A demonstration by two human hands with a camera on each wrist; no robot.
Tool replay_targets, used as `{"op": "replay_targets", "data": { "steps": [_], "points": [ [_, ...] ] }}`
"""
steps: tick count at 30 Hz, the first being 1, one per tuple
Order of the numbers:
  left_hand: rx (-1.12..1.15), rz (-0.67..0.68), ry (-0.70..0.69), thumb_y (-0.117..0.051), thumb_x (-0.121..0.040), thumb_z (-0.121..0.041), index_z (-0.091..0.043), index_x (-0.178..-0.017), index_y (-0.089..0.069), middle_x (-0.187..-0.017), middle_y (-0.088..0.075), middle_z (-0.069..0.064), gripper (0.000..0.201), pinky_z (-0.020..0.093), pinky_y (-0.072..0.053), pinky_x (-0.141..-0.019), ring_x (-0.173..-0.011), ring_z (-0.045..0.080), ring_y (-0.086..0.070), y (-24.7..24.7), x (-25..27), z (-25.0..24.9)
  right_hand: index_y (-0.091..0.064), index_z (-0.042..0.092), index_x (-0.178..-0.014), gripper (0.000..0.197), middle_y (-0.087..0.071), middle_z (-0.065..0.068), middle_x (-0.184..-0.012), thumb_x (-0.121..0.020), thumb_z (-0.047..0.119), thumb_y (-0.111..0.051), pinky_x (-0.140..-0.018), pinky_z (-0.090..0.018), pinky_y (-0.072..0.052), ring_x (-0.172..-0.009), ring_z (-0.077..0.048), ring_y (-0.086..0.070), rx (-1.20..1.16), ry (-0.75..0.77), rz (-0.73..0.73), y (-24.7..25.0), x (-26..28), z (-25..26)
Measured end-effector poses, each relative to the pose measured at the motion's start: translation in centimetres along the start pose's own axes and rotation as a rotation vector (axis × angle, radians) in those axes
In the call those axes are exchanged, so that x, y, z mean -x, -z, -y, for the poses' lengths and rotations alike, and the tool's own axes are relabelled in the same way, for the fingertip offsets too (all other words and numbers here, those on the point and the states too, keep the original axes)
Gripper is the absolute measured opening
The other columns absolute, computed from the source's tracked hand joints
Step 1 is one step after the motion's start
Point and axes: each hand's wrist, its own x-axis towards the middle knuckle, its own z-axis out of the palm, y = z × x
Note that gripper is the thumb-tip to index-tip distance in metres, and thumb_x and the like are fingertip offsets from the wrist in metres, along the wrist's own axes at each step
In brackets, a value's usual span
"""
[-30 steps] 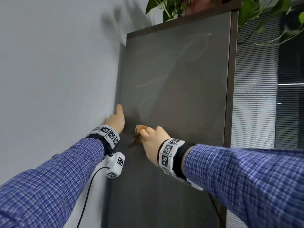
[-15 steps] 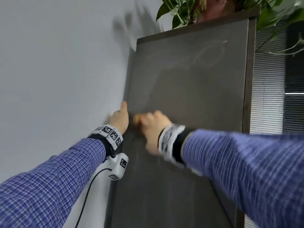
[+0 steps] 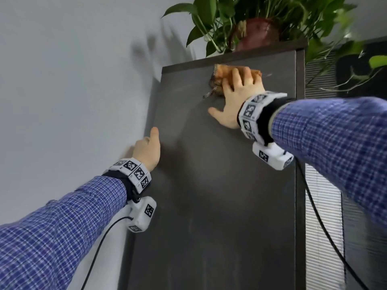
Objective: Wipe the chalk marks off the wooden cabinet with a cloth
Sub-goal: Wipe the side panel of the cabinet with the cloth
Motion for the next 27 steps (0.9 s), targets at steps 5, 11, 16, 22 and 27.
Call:
{"op": "replay_targets", "data": {
  "steps": [5,11,16,22,27],
  "points": [
    [0.011,0.027,0.003,-0.024,-0.106,-0.054,-0.003,-0.133,-0.053,-0.137,-0.055,0.017,0.064,0.036,-0.031,-0.102,-0.127,0.033,-0.048,-0.6,-0.3,0.3,-0.016,0.015,-0.155,0.104,-0.009,-0.015,-0.162,-0.076,0.08,-0.031,-0.115,-0.061,-0.002,-0.148,-0.041,0.001,-0.054,0.324,-0.032,-4.1,8.3,4.4],
    [0.04,0.045,0.02,-0.023,-0.104,-0.06,-0.001,-0.146,-0.042,-0.151,-0.046,0.017,0.075,0.039,-0.025,-0.114,-0.14,0.034,-0.04,-0.6,-1.1,-0.2,-0.018,0.014,-0.155,0.107,-0.006,-0.015,-0.163,-0.073,0.083,-0.022,-0.116,-0.061,-0.004,-0.147,-0.043,0.001,0.018,0.089,-0.077,-2.4,4.5,1.2],
    [-0.013,0.069,0.008,-0.018,-0.103,-0.062,0.002,-0.134,-0.053,-0.14,-0.054,0.022,0.079,0.042,-0.029,-0.113,-0.132,0.036,-0.047,-0.1,-2.6,1.1,-0.012,0.015,-0.156,0.103,-0.001,-0.016,-0.163,-0.079,0.082,-0.021,-0.117,-0.059,-0.002,-0.147,-0.043,0.004,-0.097,-0.244,-0.052,-0.4,1.1,-3.7],
    [-0.026,0.098,-0.01,-0.016,-0.105,-0.057,0.001,-0.129,-0.054,-0.136,-0.054,0.025,0.074,0.044,-0.03,-0.112,-0.128,0.039,-0.049,-0.1,-3.8,1.7,-0.019,0.013,-0.155,0.105,-0.008,-0.016,-0.163,-0.076,0.082,-0.026,-0.116,-0.062,-0.003,-0.147,-0.044,0.002,-0.033,0.195,-0.015,-4.0,9.3,2.5],
    [0.103,0.052,0.03,-0.016,-0.109,-0.029,-0.008,-0.148,-0.04,-0.14,-0.05,0.029,0.05,0.044,-0.031,-0.109,-0.127,0.042,-0.048,0.3,-4.3,2.4,-0.021,0.02,-0.155,0.096,-0.007,-0.01,-0.163,-0.081,0.081,-0.026,-0.119,-0.056,-0.003,-0.149,-0.039,0.001,-0.056,0.148,-0.019,-1.4,3.8,1.5]
  ]
}}
